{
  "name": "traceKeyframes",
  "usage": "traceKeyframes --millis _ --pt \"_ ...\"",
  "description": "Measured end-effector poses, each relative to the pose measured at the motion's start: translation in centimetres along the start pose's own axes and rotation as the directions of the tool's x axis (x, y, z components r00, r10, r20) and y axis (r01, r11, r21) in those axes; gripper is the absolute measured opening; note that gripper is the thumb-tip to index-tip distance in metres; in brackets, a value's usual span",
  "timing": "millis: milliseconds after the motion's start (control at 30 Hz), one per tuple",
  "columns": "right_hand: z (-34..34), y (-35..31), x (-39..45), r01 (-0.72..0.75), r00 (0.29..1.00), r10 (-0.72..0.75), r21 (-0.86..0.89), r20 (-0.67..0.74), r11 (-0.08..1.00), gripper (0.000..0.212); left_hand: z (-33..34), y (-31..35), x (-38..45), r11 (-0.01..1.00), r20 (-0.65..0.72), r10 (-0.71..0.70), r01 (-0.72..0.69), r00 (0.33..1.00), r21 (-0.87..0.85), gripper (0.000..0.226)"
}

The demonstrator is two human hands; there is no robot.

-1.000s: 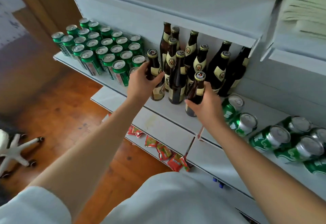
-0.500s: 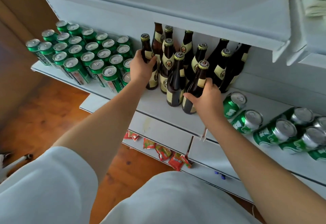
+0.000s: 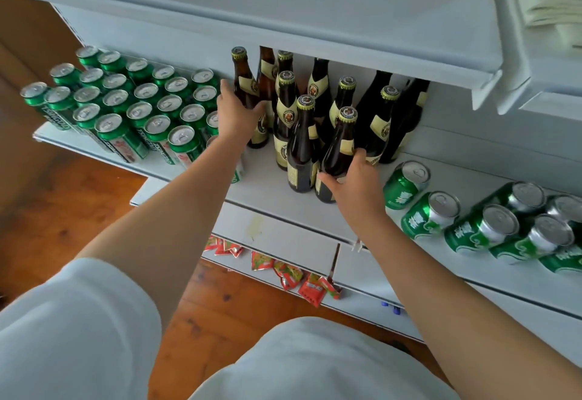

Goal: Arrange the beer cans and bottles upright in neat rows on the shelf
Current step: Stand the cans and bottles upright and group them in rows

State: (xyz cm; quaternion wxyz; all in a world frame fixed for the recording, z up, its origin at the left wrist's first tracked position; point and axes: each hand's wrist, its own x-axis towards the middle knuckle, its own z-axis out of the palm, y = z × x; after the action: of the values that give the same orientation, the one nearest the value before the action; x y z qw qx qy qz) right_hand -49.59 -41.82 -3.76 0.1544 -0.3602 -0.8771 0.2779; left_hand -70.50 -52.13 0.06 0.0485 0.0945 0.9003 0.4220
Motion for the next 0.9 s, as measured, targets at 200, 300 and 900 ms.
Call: traceKeyframes --millis 200,300,900 --pt "-3.9 0.3 -1.4 0.02 0.984 -0.035 -0.084 -0.177 0.996 0.034 0.3 1.3 -11.8 0.906 -0.376 0.315 -0.395 0.871 -0.154 0.022" --pt "-8.0 2.3 -2.0 0.094 0.913 -0.067 0.047 -0.403 0.994 0.02 2.6 3.3 -18.6 0.789 -0.223 0.536 -0.577 0.814 -0.212 0.014" --pt "-37.5 40.6 -4.9 -0.325 0.573 0.324 0.154 -0.753 0.933 0.063 31.3 27.7 -39.4 0.586 0.425 0.795 -0.727 0.432 -0.357 0.048"
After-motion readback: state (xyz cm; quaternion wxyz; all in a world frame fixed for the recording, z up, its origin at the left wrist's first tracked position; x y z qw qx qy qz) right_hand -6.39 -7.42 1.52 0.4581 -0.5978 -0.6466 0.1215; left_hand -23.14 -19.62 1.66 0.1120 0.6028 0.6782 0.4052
